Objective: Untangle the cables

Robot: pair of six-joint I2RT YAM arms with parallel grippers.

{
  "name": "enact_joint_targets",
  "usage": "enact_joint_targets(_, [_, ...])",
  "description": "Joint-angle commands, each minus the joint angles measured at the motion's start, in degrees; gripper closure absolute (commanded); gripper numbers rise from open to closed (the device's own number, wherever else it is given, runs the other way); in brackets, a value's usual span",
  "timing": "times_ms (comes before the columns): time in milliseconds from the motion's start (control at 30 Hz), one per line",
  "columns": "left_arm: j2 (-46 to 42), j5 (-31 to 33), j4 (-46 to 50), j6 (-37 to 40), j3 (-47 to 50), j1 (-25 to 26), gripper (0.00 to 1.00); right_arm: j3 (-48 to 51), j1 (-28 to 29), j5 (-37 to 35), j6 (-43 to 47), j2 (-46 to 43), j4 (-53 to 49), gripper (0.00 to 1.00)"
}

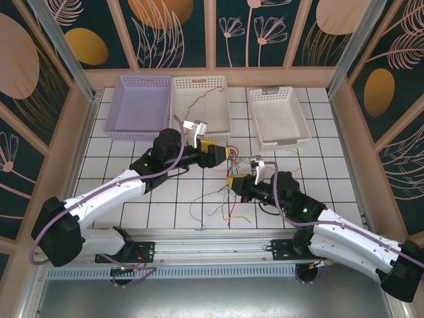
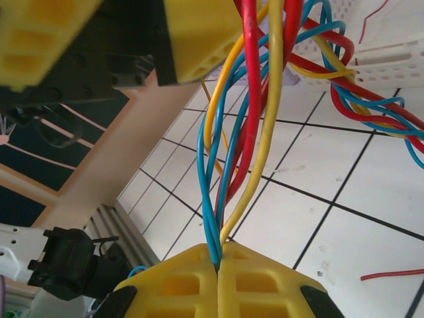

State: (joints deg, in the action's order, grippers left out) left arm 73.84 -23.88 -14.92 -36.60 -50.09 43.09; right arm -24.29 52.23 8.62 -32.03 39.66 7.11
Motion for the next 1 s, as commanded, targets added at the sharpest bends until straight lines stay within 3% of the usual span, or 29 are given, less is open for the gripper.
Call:
enact_joint_targets(0, [-1.20, -4.91, -5.54, -0.25, 2.15, -0.17, 0.21, -0.55, 0.16, 3.39, 0.48, -0.64, 4.12, 1.00])
enact_joint_targets(167, [-0.84, -5.76, -6.58, 0.39, 3.32, -0.18, 0.29, -0.62, 0.16, 8.44, 0.74, 0.62, 6.00, 1.00])
enact_joint_targets(367, [-1.34, -5.39, -7.47, 0.70, 2.88, -0.20, 0.46, -0.23, 0.24, 9.32, 0.68, 2.02, 6.25, 1.00])
enact_joint_targets(767, [-1.51, -3.91, -5.66, 2.14, 3.10, -0.17, 0.82, 0.45, 0.16, 6.68, 0.75, 2.35, 3.54, 1.00])
enact_joint_targets(867, [-2.02, -2.37, -3.97, 2.94, 2.82, -0.12, 0.98, 0.56, 0.16, 5.44, 0.74, 2.81, 3.09, 1.00])
enact_joint_targets(967, [-3.20, 1.42, -0.50, 4.21, 2.06, -0.20, 1.00, 0.48, -0.09, 0.91, 0.40, 3.76, 0.36, 1.00])
